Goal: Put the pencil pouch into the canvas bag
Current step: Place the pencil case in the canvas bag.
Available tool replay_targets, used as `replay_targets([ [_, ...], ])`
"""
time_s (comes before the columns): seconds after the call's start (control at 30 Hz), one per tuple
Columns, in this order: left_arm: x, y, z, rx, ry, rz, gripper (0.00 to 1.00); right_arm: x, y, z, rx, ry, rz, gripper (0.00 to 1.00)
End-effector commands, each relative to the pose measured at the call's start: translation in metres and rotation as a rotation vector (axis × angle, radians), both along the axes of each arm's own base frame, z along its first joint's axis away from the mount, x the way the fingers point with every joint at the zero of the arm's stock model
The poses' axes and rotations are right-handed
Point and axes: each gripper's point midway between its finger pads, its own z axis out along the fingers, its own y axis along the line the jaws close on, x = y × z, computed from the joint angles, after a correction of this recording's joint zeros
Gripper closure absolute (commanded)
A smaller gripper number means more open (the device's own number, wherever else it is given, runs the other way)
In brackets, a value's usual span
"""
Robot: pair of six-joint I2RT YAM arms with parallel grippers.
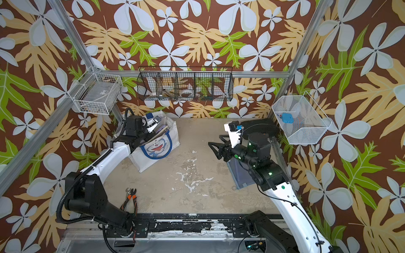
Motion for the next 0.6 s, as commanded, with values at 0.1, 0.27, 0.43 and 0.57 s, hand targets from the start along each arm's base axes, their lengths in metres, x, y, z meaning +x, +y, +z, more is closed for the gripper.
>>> replay_targets([
  [0.1, 0.005, 0.000, -0.015, -0.051, 0.031, 0.030, 1.00, -0.005, -0.003, 0.015, 0.021, -0.039, -0.020, 0.27],
  [0.27, 0.006, 0.003, -0.030, -0.055, 0.081, 0.058, 1.00, -0.012, -0.003, 0.022, 0.043, -0.048, -0.008, 0.28],
  [0.43, 0.004, 0.014, -0.026, -0.102, 0.087, 0.120, 1.00, -0.016, -0.005, 0.019, 0.036, -0.051, -0.009, 0.28],
  [0.57, 0.003, 0.014, -0.012, -0.161, 0.100, 0.149, 0.66, -0.016, -0.005, 0.016, 0.036, -0.044, -0.010, 0.28],
])
